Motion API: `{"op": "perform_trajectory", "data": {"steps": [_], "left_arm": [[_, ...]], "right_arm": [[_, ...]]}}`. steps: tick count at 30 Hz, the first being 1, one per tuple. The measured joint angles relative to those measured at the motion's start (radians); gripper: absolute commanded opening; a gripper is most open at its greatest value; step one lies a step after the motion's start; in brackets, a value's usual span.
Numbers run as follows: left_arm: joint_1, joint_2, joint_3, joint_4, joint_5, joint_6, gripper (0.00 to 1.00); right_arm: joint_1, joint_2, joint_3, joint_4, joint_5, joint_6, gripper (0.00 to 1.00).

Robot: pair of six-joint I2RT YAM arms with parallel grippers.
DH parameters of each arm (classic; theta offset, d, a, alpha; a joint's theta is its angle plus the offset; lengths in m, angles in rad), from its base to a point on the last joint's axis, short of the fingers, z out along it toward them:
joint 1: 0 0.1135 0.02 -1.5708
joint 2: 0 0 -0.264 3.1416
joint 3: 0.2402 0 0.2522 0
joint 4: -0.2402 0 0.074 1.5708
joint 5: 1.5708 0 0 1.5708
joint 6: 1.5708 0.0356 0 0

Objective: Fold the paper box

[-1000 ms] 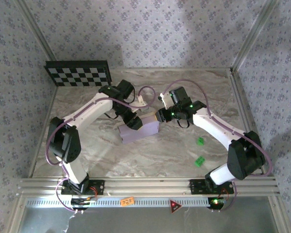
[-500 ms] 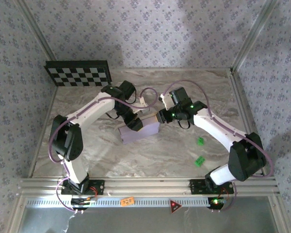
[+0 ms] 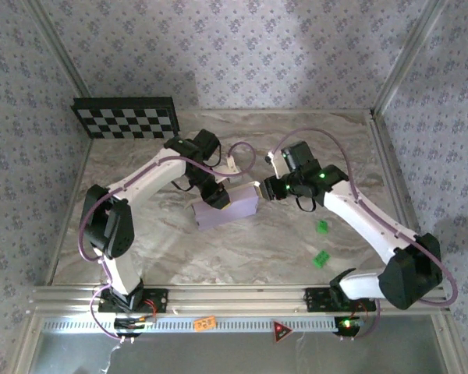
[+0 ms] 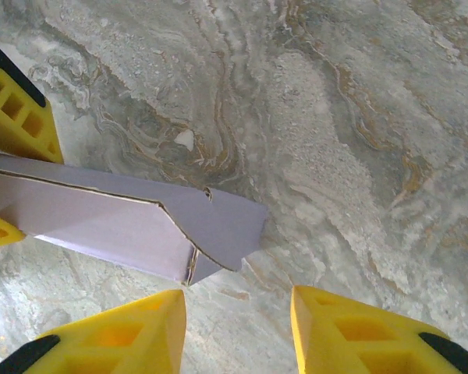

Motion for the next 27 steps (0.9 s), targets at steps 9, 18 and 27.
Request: {"op": "perform_trajectory", "data": {"steps": [9, 18, 27], "left_arm": [[-0.035, 0.000, 0.000, -0.002, 0.028, 0.036, 0.41], [-0.045, 0.010, 0.007, -0.021, 0.052, 0.056, 0.41], [-0.045, 0.014, 0.008, -0.028, 0.052, 0.062, 0.41]], "right_arm": [[0.000, 0.000, 0.077, -0.064, -0.006, 0.011, 0.45], [0.008, 0.047, 0.110, -0.118, -0.024, 0.003, 0.34], [0.018, 0.054, 0.118, -0.148, -0.020, 0.004, 0.39]]}}
